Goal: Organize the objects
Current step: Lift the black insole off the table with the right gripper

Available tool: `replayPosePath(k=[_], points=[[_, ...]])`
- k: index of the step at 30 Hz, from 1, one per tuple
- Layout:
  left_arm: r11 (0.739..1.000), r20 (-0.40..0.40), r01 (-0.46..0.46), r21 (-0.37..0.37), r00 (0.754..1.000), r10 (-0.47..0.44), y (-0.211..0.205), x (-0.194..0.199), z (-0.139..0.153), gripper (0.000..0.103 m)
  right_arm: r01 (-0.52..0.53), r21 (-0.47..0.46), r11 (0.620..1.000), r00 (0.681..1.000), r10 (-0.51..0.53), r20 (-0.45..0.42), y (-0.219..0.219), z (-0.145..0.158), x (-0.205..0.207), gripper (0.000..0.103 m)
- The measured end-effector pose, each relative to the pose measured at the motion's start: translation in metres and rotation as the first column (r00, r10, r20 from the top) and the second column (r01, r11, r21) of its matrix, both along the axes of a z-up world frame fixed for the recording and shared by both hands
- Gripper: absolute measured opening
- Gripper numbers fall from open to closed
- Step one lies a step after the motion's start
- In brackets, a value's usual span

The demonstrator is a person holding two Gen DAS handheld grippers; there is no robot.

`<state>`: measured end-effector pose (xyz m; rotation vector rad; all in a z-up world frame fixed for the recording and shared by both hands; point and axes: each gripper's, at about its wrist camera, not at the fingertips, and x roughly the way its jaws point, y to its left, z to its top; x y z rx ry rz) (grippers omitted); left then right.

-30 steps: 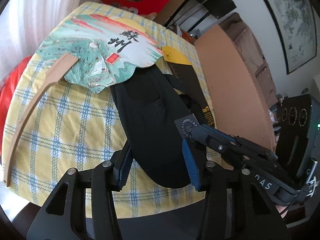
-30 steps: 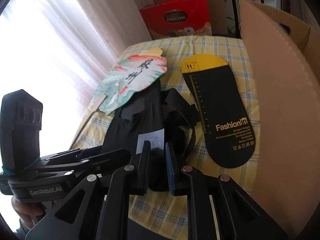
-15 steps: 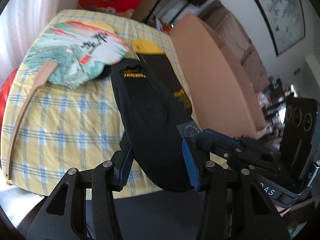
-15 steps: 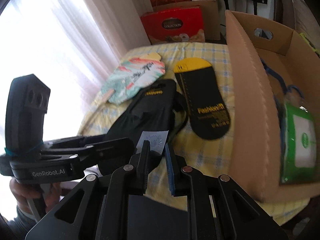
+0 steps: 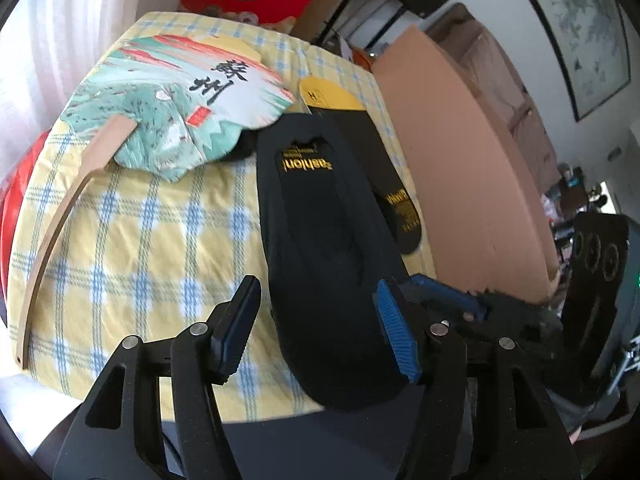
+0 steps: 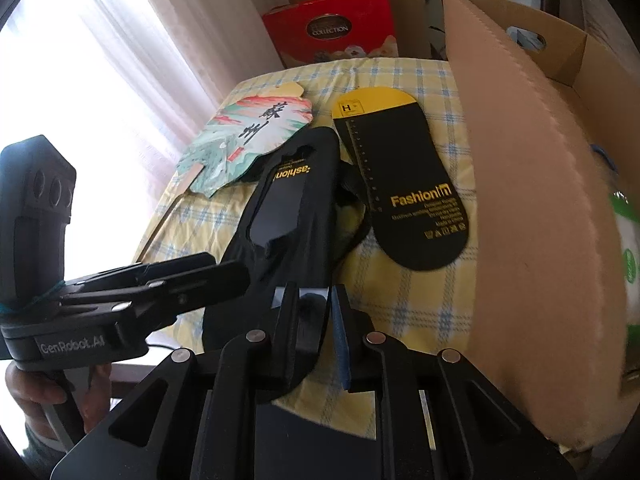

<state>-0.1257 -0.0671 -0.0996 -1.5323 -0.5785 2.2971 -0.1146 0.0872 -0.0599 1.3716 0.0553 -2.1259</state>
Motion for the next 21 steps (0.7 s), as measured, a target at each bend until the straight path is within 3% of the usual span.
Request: replayPosePath(k=[5,12,21], points=[[1.000,0.017,-0.004,0.012,1.000,0.004,0.008,-0.009,-0.010,0.055,0.012,0.010,1.000,1.000,-0.012,0.018,-0.009,-0.010,-0.007,0.025],[1.000,0.012,-0.004,0.023,1.000,0.003,0.005,-0.007,-0.008,0.042,-0.005,0.003,1.000,1.000,0.005,-0.019,-0.006,0.002,0.002,0.020],[0.999,-0.104,0.001,0.040,0.995,0.003,0.010,0.016,0.038,0.041,-0.018,-0.028,0.999,0.988,0.014,-0.151,0.007,0.056,0.024,0.018]])
